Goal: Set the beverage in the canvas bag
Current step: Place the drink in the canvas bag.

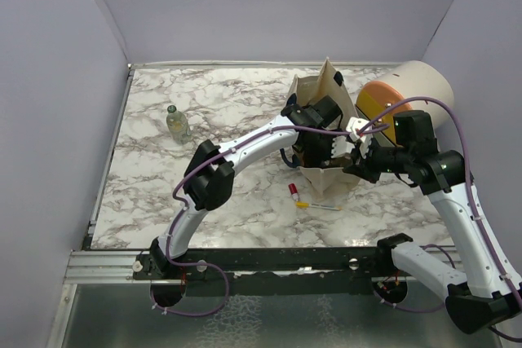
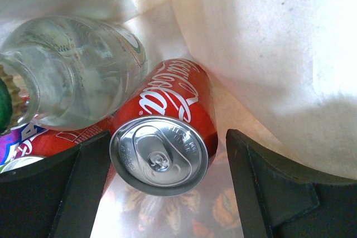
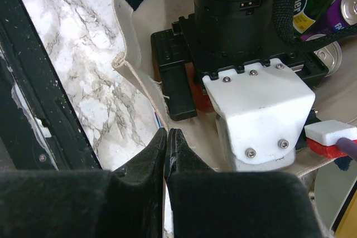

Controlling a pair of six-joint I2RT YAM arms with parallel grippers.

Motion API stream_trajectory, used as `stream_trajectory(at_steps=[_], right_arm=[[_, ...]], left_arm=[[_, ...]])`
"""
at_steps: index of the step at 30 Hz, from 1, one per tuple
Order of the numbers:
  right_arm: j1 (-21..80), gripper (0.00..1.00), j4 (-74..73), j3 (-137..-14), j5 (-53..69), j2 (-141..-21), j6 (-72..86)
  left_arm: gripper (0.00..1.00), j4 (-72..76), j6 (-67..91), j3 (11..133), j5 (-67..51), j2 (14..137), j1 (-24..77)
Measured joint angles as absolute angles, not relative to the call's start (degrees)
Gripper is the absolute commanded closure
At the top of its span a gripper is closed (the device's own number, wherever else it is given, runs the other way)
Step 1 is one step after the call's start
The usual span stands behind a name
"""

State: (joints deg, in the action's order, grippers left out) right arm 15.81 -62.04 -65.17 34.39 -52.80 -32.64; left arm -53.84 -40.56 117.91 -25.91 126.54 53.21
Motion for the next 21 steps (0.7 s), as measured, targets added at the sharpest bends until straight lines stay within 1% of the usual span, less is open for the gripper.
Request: stream_trajectory(at_steps=[21], right_arm=[[15.8,0.99,-61.7,-65.2,34.4,-52.8,-33.2]], left_arm=[[0.14,-54.2,-38.2,117.9,-26.4,123.2,52.0]])
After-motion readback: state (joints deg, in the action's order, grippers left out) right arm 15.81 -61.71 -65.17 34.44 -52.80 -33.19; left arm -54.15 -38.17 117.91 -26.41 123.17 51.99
